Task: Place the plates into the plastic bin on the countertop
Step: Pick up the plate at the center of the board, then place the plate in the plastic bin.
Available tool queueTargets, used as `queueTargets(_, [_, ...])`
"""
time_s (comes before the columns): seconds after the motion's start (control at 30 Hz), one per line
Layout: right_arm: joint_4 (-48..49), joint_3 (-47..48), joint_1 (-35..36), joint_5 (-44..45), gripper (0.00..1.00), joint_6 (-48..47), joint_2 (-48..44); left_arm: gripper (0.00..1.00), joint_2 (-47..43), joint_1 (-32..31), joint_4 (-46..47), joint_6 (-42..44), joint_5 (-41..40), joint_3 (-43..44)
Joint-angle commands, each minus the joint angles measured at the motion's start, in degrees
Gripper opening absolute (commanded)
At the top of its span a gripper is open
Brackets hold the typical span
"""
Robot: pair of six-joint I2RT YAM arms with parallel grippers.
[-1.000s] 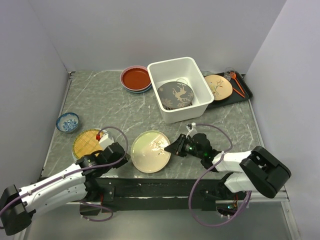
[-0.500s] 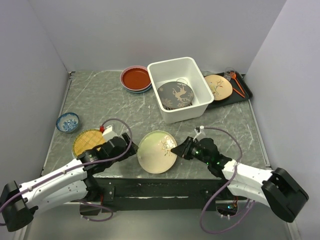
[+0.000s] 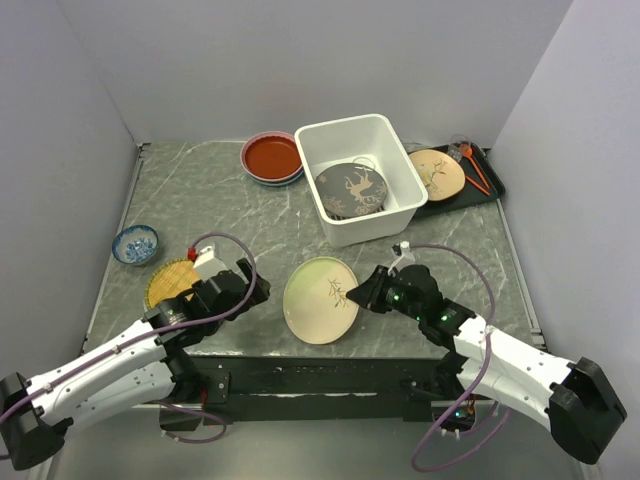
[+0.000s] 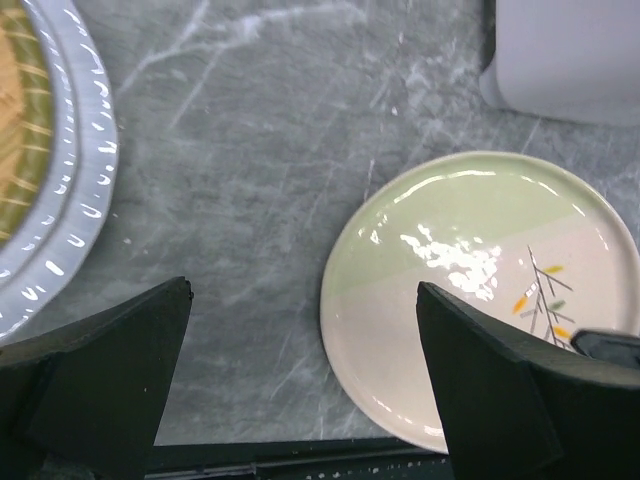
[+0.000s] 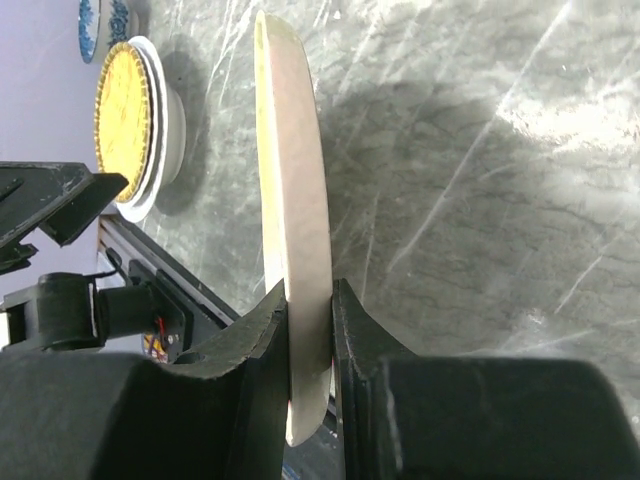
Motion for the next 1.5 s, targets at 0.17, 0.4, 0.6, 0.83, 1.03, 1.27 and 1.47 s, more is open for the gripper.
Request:
queueTargets(0.17, [0.23, 15.39, 0.2, -6.82, 0.0, -4.18, 3.66, 0.99, -0.27, 8.35, -1.26, 2.08, 2.87, 1.63])
queueTargets(0.4, [-1.81, 21.37, -0.5, -10.16, 0.0, -6.29, 6.31, 0.99, -0.89, 17.31, 1.19, 5.67, 10.33, -1.27])
queueTargets(0.6, [-2.07, 23.65, -1.73, -11.39, 0.0, -6.29, 5.52, 0.99, 4.71, 24.79, 9.96, 9.72, 20.08, -5.75])
queueTargets(0.83, [-7.68, 28.13, -4.19, -6.48, 0.0, -7.08, 0.6, 0.99, 18.34, 26.55, 23.08, 11.66, 28.09, -7.78])
queueTargets(1.03, [-9.28, 33.76, -7.53, -6.81, 0.0, -7.18, 3.49, 0.99, 29.17, 26.38, 28.79, 13.86, 31.26, -5.93])
queueTargets(1.27, [-8.22, 38.59, -9.81, -8.32, 0.0, -8.67, 9.29, 0.99, 27.42, 26.38, 28.19, 15.08, 29.77, -5.5])
queueTargets(1.47, [-7.08, 43.77, -15.53, -11.91, 0.0, -9.37, 13.69, 0.99, 26.8, 26.38, 28.53, 17.72, 31.51, -3.39])
